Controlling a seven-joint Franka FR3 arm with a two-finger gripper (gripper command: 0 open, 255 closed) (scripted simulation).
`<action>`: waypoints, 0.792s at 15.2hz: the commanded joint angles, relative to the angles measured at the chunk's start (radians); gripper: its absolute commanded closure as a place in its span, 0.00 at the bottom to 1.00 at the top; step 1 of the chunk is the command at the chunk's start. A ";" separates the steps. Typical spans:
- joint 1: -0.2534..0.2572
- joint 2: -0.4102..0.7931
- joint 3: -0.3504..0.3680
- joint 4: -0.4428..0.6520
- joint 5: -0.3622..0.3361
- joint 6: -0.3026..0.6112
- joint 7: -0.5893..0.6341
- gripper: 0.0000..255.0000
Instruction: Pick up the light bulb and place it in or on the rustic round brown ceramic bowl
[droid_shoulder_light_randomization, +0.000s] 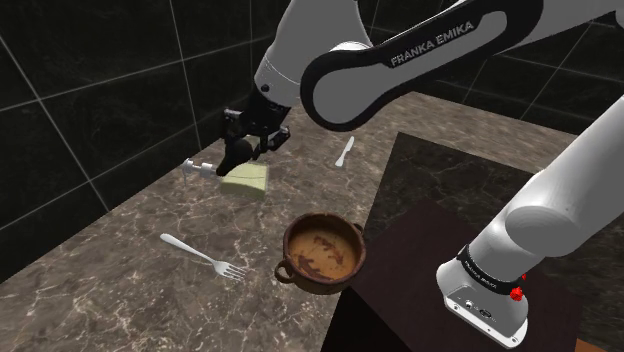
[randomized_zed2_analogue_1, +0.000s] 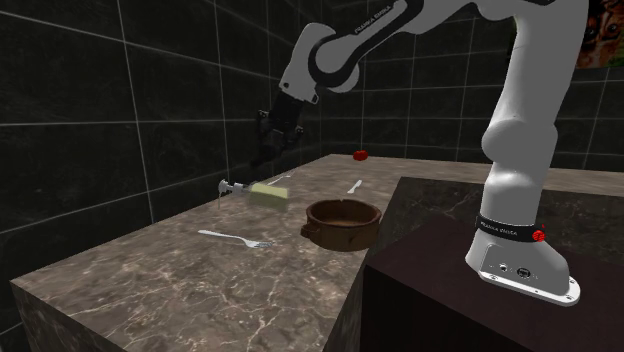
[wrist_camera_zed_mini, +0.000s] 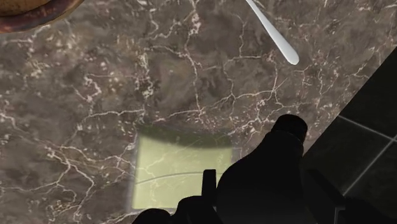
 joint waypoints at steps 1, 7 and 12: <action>0.001 -0.016 -0.002 0.016 0.013 -0.029 -0.007 1.00; 0.004 -0.058 -0.014 0.064 0.045 -0.113 -0.026 1.00; 0.004 -0.085 -0.024 0.110 0.061 -0.182 -0.035 1.00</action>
